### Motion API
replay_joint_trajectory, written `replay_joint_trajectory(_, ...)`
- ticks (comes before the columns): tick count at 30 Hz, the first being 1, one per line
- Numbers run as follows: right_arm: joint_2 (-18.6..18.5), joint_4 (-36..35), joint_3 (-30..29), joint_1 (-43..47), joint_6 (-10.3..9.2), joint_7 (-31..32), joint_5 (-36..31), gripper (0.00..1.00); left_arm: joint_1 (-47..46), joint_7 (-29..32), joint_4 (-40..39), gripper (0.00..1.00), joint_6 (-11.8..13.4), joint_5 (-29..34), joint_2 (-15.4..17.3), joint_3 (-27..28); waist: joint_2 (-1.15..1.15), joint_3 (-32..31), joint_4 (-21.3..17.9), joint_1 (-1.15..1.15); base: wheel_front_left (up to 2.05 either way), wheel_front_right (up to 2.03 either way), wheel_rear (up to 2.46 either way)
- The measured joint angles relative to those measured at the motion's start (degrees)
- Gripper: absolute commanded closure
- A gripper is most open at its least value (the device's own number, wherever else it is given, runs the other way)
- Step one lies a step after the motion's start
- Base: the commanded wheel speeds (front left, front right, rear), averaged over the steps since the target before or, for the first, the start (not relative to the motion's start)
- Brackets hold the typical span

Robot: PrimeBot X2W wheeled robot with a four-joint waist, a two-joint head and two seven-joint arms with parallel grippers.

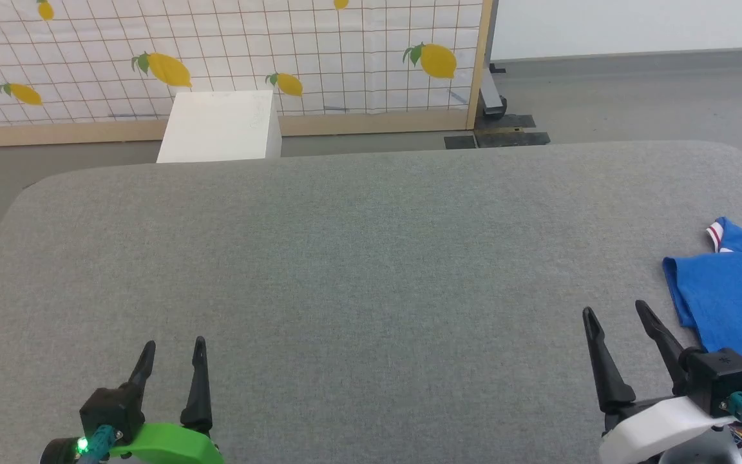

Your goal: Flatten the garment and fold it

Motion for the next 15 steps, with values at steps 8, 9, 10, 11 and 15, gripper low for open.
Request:
replay_joint_trajectory(8,0.3,0.0,0.3,0.2,0.0,0.0,0.1,0.0,0.0,0.0,0.6,0.0,0.0,0.0,0.0,-0.3,0.0,-0.1,0.0,0.0,0.0,0.0,0.0)
replay_joint_trajectory(9,0.3,0.0,0.3,0.2,0.0,0.0,0.1,0.0,0.0,0.0,0.6,0.0,0.0,0.0,0.0,-0.3,0.0,-0.1,0.0,0.0,0.0,0.0,0.0)
replay_joint_trajectory(10,0.3,0.1,0.4,0.2,0.0,0.0,0.1,0.0,0.0,0.0,0.6,0.0,0.0,0.0,0.1,-0.3,0.0,-0.1,0.0,0.0,0.0,0.0,0.0)
replay_joint_trajectory(11,0.3,0.1,0.5,0.2,0.0,0.0,0.1,0.0,-0.1,0.0,0.7,0.0,0.0,0.0,0.1,-0.4,0.0,0.0,0.0,0.0,0.0,0.0,0.0)
replay_joint_trajectory(15,0.4,0.1,0.5,0.2,0.0,0.0,0.1,0.0,-0.1,0.0,1.2,0.0,0.0,-0.1,0.2,-0.5,0.0,-0.1,0.0,0.0,0.0,0.0,0.0)
